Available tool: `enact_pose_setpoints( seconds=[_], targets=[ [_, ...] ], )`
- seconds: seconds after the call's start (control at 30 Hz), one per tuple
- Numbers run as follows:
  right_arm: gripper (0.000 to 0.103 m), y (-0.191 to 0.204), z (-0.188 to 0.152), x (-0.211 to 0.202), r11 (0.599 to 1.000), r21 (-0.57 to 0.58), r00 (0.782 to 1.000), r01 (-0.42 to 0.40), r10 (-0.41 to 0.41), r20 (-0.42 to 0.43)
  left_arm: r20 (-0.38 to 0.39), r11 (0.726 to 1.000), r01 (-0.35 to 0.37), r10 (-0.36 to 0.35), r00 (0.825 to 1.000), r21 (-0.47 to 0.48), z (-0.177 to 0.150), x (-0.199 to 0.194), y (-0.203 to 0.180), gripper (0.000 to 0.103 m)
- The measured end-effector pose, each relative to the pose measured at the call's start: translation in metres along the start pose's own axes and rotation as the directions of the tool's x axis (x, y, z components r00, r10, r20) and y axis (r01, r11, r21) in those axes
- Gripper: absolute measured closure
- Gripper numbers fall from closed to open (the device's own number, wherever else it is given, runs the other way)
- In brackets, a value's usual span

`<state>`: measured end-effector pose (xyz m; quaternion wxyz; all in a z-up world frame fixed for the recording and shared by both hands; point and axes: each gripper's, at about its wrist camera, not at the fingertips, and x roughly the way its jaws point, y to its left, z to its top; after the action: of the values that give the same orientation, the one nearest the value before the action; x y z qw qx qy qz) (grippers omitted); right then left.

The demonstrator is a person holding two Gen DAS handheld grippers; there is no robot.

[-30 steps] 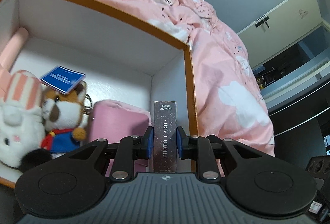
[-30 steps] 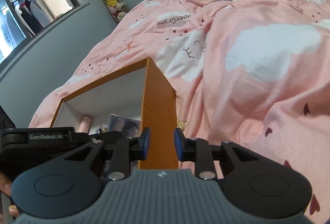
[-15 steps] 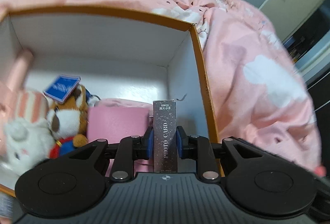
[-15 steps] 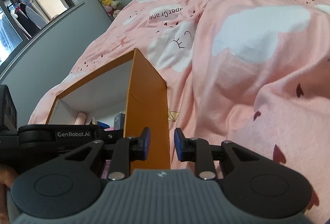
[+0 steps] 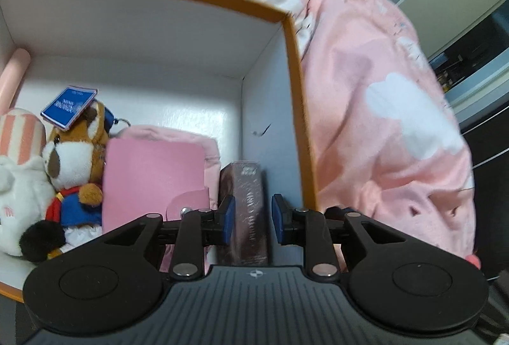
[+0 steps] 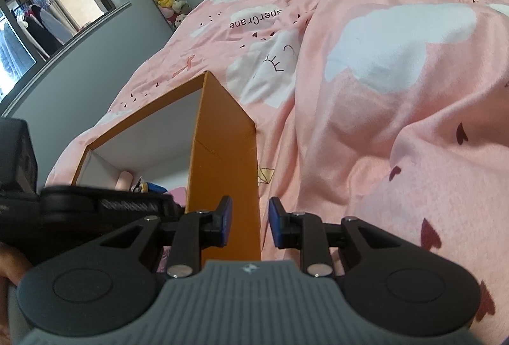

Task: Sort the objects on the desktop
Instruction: 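Lower the photo card box into the box beside the pink wallet with the left tool, then open the left tool and withdraw it from the box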

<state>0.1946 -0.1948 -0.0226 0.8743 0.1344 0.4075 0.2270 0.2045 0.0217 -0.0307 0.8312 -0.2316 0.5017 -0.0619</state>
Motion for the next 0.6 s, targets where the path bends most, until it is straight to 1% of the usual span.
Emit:
enact_pose_setpoints(
  seconds=[0.1, 0.13, 0.17, 0.23, 0.27, 0.4, 0.6],
  targets=[
    [0.075, 0.0, -0.002, 0.002, 1.0, 0.0, 1.0, 0.0, 0.0, -0.008, 0.002, 1.0, 0.022, -0.022, 1.0, 0.0, 0.001, -0.005, 0.002, 0.076],
    [0.075, 0.0, -0.002, 0.003, 1.0, 0.0, 1.0, 0.002, -0.002, -0.011, -0.003, 1.0, 0.023, -0.023, 1.0, 0.0, 0.0, -0.004, 0.003, 0.077],
    [0.075, 0.0, -0.003, 0.004, 1.0, -0.002, 1.0, 0.006, -0.006, -0.012, -0.004, 1.0, 0.023, -0.023, 1.0, 0.004, 0.0, -0.003, 0.003, 0.081],
    [0.075, 0.001, -0.004, 0.004, 1.0, -0.01, 1.0, 0.012, -0.013, -0.01, -0.009, 1.0, 0.02, -0.02, 1.0, 0.006, -0.002, 0.0, 0.003, 0.085],
    [0.075, 0.002, -0.005, 0.004, 1.0, -0.015, 1.0, 0.016, -0.017, -0.006, 0.0, 1.0, 0.022, -0.022, 1.0, 0.009, -0.003, 0.001, 0.003, 0.086],
    [0.075, 0.005, -0.01, 0.006, 0.999, -0.025, 1.0, 0.024, -0.024, -0.002, 0.007, 0.999, 0.042, -0.042, 0.999, 0.012, -0.004, 0.002, 0.003, 0.086],
    [0.075, 0.011, -0.016, 0.003, 0.997, -0.054, 0.999, 0.053, -0.053, 0.007, 0.025, 0.999, 0.018, -0.019, 1.0, 0.032, -0.006, -0.005, 0.001, 0.086]
  ],
)
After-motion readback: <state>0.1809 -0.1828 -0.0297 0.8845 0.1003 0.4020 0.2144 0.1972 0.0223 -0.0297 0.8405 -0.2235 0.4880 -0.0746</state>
